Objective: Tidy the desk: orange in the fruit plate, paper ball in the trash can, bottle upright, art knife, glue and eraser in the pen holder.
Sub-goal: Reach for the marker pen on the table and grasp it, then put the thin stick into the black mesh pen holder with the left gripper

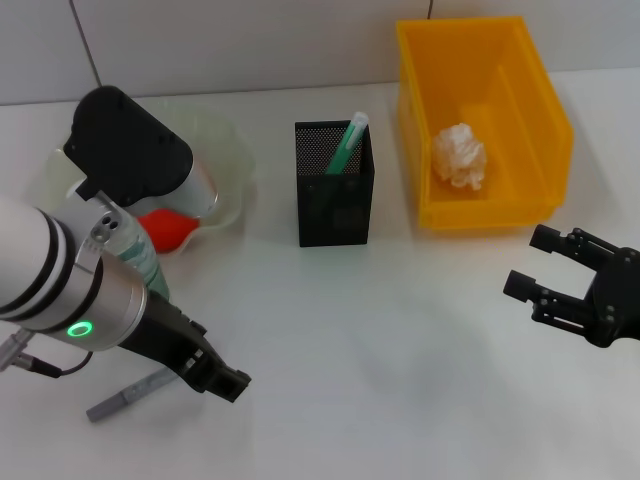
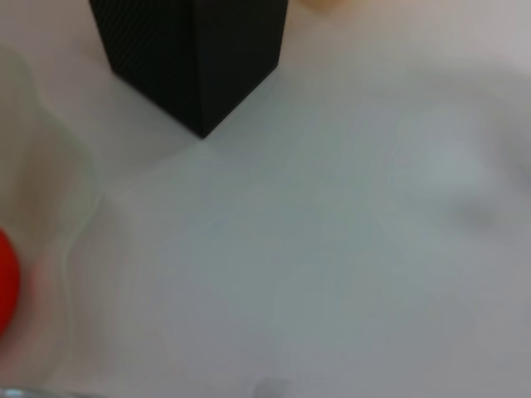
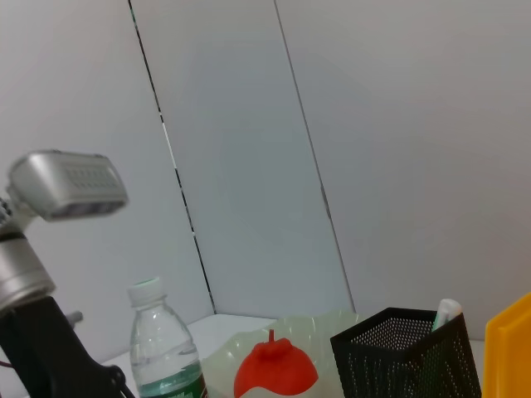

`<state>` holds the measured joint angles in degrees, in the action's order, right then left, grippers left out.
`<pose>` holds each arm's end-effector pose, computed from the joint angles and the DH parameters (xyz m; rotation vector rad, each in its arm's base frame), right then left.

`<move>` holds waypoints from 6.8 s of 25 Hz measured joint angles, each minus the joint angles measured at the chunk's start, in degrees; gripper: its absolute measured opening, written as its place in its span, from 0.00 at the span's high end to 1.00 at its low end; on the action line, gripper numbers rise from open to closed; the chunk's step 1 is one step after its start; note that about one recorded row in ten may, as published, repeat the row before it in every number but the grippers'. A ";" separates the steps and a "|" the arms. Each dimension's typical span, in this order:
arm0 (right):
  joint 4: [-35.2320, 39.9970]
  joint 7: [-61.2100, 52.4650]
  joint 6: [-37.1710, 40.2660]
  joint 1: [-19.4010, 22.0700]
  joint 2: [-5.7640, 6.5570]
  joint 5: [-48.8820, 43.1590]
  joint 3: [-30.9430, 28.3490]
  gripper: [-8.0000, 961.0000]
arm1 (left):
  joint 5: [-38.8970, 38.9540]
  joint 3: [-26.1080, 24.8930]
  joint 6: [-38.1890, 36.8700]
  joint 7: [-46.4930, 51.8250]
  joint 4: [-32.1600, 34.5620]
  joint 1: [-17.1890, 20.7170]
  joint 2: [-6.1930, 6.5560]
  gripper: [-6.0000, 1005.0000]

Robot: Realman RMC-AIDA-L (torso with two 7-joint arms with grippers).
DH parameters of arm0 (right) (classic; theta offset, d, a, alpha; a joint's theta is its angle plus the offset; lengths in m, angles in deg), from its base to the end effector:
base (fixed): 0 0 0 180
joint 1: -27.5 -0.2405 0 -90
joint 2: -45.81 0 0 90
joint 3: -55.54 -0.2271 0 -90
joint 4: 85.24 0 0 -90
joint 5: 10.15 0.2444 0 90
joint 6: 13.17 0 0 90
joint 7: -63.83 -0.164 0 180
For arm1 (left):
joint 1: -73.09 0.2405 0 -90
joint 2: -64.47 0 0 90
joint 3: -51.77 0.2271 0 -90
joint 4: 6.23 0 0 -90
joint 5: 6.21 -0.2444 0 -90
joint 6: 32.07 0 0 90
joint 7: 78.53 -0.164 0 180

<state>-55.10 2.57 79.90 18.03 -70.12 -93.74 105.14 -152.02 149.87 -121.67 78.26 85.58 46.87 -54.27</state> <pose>0.3239 0.2645 0.0228 -2.3342 0.6285 0.9938 -0.1212 0.3208 -0.0410 -2.6858 -0.8082 0.5412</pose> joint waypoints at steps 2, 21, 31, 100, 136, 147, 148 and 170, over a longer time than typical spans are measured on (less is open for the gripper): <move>0.00 0.00 0.00 -0.01 -0.02 0.00 0.02 0.16 | -0.04 -0.55 0.29 0.01 -3.13 -1.31 0.00 0.23; 0.00 -0.09 0.04 -0.08 -0.59 -1.55 -0.17 0.16 | -4.64 -0.26 0.12 -0.48 -11.95 -6.57 -0.29 0.23; 0.00 -0.09 0.26 0.12 -0.56 -1.58 -0.12 0.16 | -4.92 -0.23 0.15 -0.77 -14.76 -8.35 -0.26 0.24; -0.35 -0.09 -0.09 0.07 -0.62 -2.11 -0.38 0.16 | -6.94 2.23 2.75 -3.55 -19.19 -10.60 -0.45 0.82; -0.44 -0.89 0.19 0.86 -0.30 -2.11 -2.60 0.16 | 79.50 -3.93 42.99 -76.86 -32.09 -4.45 -0.35 0.86; -0.44 -1.41 0.39 0.68 -0.44 -2.11 -2.41 0.15 | 97.67 6.38 51.21 -105.32 -38.61 -4.88 -0.44 0.86; -0.44 -1.41 0.42 0.64 -0.44 -2.10 -2.38 0.15 | 98.48 7.04 52.04 -106.95 -38.78 -4.90 -0.44 0.86; -0.44 -1.40 0.03 0.30 -0.49 -2.11 -2.32 0.15 | 102.90 10.00 57.45 -114.45 -45.43 -7.78 -0.44 0.82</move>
<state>-55.54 1.17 79.92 18.33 -70.61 -95.85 102.82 -49.12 159.86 -64.23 -36.19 40.15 39.09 -54.71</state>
